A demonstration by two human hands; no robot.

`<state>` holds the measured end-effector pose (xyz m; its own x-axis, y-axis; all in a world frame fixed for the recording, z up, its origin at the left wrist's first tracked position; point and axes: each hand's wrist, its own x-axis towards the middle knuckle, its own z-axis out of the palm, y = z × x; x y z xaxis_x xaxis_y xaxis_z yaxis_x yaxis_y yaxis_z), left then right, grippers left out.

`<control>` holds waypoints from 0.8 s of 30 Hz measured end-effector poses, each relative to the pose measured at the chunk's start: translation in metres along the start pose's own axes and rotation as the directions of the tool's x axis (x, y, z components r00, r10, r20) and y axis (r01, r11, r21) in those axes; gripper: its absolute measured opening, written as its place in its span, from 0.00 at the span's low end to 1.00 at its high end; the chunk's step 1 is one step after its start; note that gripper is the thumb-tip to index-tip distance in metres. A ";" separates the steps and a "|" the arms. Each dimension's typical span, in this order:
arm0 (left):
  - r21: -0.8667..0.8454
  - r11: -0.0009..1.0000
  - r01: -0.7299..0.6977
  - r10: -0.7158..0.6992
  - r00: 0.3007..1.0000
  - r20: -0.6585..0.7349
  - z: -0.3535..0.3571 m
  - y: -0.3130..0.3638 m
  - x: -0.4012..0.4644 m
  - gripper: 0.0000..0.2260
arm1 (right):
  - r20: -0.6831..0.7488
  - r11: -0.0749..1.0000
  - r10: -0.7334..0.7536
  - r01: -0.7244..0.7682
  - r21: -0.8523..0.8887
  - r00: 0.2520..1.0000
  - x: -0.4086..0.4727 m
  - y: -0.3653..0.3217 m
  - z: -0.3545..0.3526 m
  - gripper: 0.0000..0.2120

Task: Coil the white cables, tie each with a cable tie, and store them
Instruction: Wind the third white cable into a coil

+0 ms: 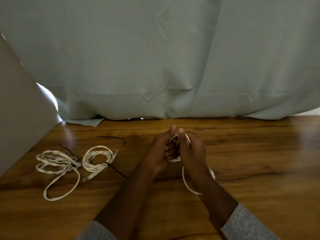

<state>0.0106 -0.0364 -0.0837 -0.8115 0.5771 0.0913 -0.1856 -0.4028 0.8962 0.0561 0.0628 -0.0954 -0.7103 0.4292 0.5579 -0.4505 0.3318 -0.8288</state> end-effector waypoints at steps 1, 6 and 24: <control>-0.022 1.000 0.013 -0.012 0.999 0.031 0.001 -0.001 0.000 0.22 | -0.042 0.998 0.046 -0.044 0.036 0.998 0.000 -0.002 0.001 0.22; -0.101 0.980 0.170 -0.137 0.951 0.277 0.008 -0.001 0.001 0.25 | -0.156 0.995 0.069 -0.079 -0.056 0.985 0.008 -0.004 -0.005 0.36; -0.392 0.912 0.124 -0.050 0.980 0.195 -0.018 0.018 0.008 0.21 | 0.597 0.932 0.253 -0.357 0.060 0.761 0.009 -0.013 -0.026 0.08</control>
<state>-0.0094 -0.0516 -0.0745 -0.6780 0.7236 0.1293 -0.4871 -0.5740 0.6583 0.0700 0.0840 -0.0786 -0.9777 -0.0914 0.1893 -0.1985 0.1054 -0.9744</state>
